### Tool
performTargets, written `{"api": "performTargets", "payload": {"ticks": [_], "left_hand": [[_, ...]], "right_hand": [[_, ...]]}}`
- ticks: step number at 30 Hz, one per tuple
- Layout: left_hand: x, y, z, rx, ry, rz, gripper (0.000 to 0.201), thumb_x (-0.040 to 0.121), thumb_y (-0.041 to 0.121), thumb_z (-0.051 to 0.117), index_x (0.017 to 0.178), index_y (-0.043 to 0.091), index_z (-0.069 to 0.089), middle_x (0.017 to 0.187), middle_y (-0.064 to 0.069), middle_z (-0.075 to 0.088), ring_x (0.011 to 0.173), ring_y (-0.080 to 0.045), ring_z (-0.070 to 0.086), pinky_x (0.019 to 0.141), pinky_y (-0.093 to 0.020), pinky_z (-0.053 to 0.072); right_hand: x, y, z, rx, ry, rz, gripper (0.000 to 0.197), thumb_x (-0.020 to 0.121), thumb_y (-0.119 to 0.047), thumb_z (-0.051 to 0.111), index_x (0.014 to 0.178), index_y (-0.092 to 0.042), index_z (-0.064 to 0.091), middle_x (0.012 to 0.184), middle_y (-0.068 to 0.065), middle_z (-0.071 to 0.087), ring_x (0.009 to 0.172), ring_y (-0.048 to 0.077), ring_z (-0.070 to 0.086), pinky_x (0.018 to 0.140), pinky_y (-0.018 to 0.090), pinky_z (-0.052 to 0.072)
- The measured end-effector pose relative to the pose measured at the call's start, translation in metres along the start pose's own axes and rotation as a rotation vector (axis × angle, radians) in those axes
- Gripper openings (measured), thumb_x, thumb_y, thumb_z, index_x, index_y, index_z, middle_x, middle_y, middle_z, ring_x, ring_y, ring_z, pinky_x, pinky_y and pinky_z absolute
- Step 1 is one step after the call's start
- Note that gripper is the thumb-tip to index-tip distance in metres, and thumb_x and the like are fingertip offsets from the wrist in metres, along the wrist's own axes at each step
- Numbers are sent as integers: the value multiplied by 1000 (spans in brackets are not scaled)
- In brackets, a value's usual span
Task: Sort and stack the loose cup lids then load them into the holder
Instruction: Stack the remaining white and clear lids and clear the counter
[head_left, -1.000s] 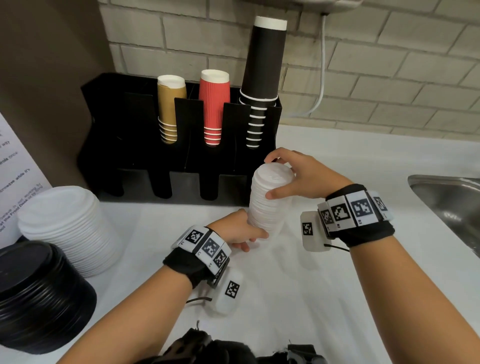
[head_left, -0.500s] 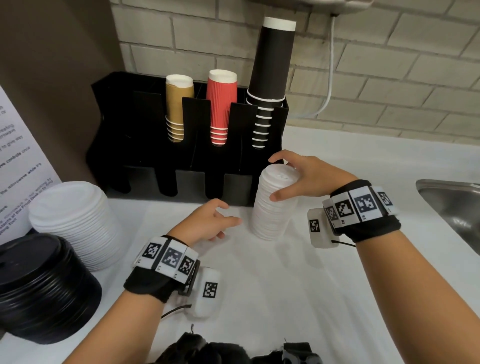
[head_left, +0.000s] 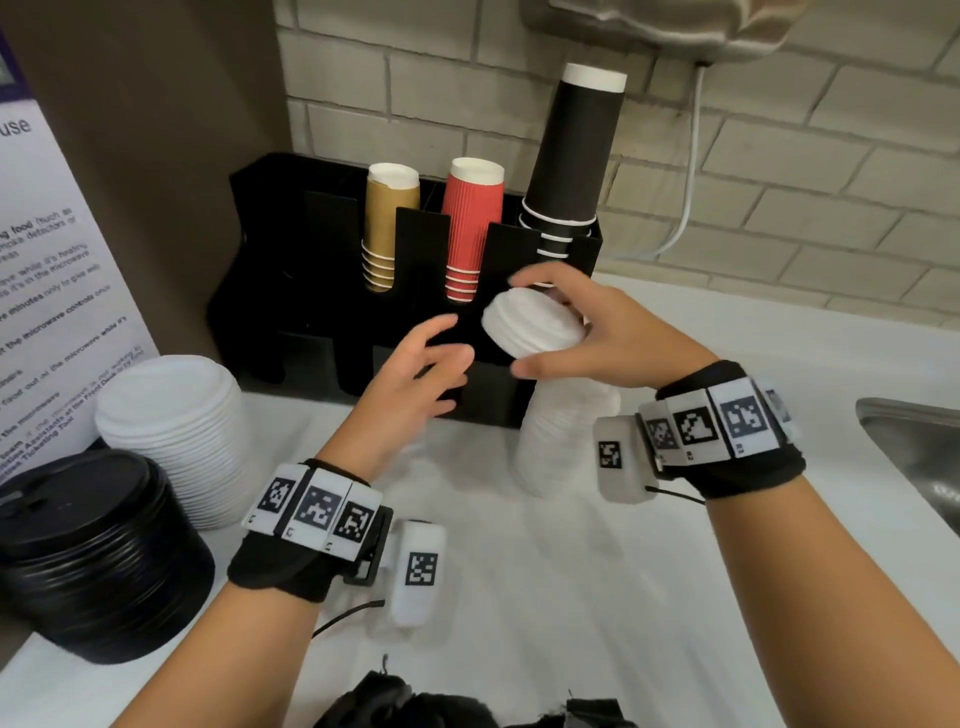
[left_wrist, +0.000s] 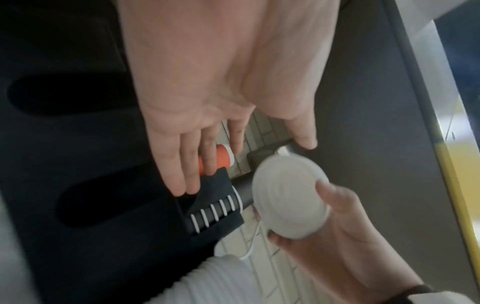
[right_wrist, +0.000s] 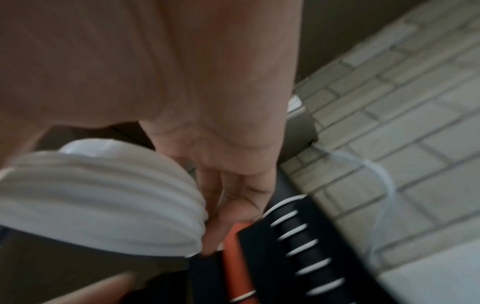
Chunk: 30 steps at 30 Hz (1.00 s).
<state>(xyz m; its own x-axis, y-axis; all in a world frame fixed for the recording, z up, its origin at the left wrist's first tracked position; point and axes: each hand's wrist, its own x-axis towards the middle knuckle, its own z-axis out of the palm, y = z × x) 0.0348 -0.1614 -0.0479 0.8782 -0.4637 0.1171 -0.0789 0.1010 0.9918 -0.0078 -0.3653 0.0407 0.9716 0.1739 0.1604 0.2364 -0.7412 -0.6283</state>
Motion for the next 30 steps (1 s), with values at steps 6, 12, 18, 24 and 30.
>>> {"api": "performTargets", "payload": {"ticks": [6, 12, 18, 24, 30], "left_hand": [[-9, 6, -3, -484, -121, 34, 63, 91, 48, 57, 147, 30, 35, 140, -7, 55, 123, -27, 58, 96, -49, 51], [-18, 5, -16, -544, -89, -7, 57, 88, 33, 54, 143, 26, 42, 132, -10, 61, 115, -27, 64, 86, -39, 57], [-22, 8, -22, -627, -42, -31, 65, 80, 43, 63, 140, 23, 45, 132, -11, 61, 115, -26, 64, 87, -38, 57], [-21, 3, -36, -592, 16, -89, 62, 81, 51, 55, 139, 29, 46, 132, -5, 61, 115, -24, 64, 89, -43, 56], [-24, -26, -51, -643, 350, -327, 26, 94, 42, 55, 108, 21, 62, 115, -2, 61, 96, -21, 66, 71, -32, 53]], "right_hand": [[18, -31, 32, 132, -148, -112, 67, 75, -28, 81, 130, -27, 43, 120, -8, 56, 107, 2, 55, 76, 14, 46], [27, -42, 35, 142, -177, -113, 62, 70, -22, 84, 124, -22, 53, 116, -8, 60, 101, -1, 58, 78, 15, 51], [33, -56, 45, 95, -151, -124, 67, 63, -20, 89, 122, -18, 56, 110, -8, 62, 96, -4, 59, 73, 11, 49], [51, -63, 49, 43, -160, -98, 63, 66, -19, 87, 121, -20, 55, 108, -10, 60, 94, -2, 59, 70, 8, 47], [105, -54, 57, -136, 96, -25, 70, 65, -22, 87, 120, -13, 44, 113, 2, 55, 99, 17, 54, 77, 21, 46]]}}
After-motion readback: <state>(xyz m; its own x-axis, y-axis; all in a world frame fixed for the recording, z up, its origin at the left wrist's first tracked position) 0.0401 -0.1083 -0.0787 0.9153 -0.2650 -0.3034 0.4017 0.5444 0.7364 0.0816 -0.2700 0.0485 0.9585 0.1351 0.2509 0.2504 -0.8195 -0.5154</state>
